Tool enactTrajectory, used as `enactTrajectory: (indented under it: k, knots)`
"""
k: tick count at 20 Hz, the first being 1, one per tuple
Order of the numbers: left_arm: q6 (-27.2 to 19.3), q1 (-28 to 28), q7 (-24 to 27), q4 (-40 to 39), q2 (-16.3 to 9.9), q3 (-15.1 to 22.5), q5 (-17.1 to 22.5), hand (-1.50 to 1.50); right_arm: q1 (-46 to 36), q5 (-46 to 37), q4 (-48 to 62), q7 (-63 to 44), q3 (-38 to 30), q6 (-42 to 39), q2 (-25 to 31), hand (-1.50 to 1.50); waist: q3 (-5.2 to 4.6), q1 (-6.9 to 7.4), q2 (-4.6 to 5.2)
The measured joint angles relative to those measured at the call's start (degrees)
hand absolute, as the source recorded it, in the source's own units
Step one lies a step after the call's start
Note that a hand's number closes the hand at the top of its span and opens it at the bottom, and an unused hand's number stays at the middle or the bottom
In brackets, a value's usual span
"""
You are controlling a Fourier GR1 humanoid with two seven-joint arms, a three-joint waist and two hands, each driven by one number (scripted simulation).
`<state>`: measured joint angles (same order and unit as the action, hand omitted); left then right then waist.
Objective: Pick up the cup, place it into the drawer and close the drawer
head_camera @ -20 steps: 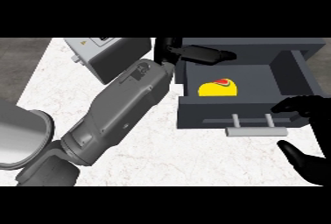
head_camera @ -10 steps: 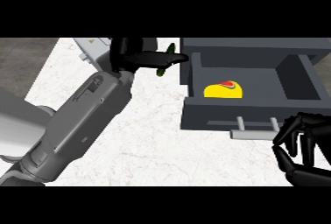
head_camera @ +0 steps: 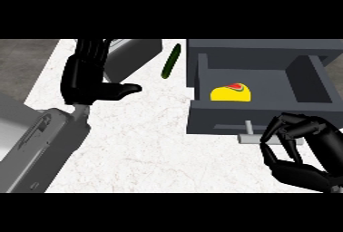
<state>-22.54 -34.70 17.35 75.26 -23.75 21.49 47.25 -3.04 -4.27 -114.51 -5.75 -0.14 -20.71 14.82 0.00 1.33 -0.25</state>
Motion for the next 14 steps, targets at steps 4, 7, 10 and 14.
enactTrajectory:
  k: [4,7,10,14]
  knots:
    - [3.14,6.18,0.5,4.08,-3.09,-1.54,0.82,-1.5,-0.16,-10.01,1.97,4.48,4.03,-0.06,2.76,1.5,0.0,0.32,0.07]
    - [4.59,10.38,1.28,6.79,-4.29,-1.96,0.65,-1.5,-1.62,-17.78,5.89,7.66,6.94,1.19,4.41,1.5,0.01,0.43,0.15]
    - [7.54,13.62,1.56,7.89,-6.39,-3.99,1.24,-1.5,-3.37,-24.6,11.87,11.24,9.47,4.06,4.6,1.5,0.01,0.27,0.26]
    - [11.54,19.8,2.78,9.93,-8.07,-6.98,1.51,-1.5,-5.54,-31.31,18.68,13.21,12.55,7.8,2.64,-1.5,0.01,-0.12,0.26]
